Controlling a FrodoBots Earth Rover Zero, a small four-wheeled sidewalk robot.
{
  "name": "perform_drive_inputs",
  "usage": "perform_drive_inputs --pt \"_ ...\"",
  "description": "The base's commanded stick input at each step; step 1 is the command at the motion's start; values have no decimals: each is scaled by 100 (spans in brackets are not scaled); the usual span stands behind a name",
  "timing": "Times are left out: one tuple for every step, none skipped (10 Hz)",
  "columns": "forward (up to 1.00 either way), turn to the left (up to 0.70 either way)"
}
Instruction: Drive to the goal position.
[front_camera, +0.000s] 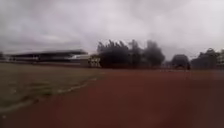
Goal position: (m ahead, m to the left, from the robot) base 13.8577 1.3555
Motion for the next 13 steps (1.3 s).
perform_drive_inputs --pt "70 0" --pt "70 0" --pt "70 0" --pt "70 0" --pt "70 0" --pt "70 0" --pt "70 0" --pt "70 0" --pt "70 0" --pt "70 0" --pt "70 0" --pt "70 0" --pt "70 0"
